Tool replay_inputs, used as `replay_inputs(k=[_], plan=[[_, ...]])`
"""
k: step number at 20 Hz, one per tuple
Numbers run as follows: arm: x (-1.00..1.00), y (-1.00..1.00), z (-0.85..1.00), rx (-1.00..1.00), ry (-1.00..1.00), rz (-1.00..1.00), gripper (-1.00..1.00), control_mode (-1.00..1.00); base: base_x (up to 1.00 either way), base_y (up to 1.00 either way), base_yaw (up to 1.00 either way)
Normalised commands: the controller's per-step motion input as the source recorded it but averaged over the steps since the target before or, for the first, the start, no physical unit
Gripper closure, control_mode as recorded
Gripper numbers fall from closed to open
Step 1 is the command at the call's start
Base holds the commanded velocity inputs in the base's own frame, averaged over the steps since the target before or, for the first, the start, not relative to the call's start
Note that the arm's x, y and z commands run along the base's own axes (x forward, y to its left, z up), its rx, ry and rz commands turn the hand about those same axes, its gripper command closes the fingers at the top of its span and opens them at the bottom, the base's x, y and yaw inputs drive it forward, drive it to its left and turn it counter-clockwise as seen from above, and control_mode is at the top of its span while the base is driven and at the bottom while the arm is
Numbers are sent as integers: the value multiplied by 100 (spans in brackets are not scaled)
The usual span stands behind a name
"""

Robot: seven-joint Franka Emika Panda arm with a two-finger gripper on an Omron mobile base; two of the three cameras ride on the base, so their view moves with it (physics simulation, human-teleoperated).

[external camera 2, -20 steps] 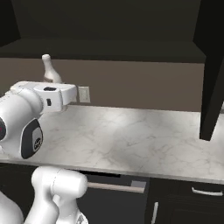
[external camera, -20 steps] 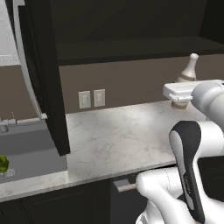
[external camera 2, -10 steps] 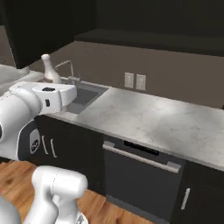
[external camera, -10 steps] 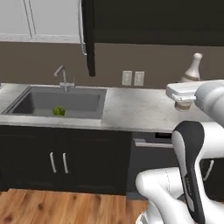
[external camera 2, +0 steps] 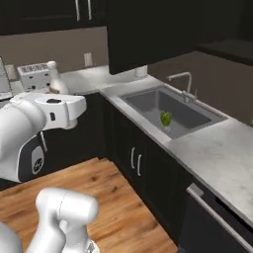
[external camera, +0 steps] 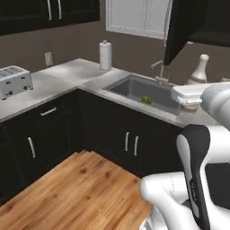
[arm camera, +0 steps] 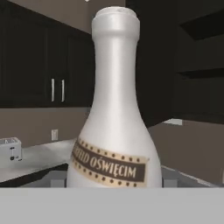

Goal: Open the cabinet directly in front. Then move the liquor and the cup to the dining counter with the jar on it.

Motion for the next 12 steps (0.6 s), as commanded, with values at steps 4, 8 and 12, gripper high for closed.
replay_inputs(k=[4, 8, 12], plan=[[0, 0, 0, 0, 0, 0, 100, 100, -12, 0, 91], [0, 0, 0, 0, 0, 0, 100, 100, -5, 0, 94], [0, 0, 0, 0, 0, 0, 100, 100, -4, 0, 95]])
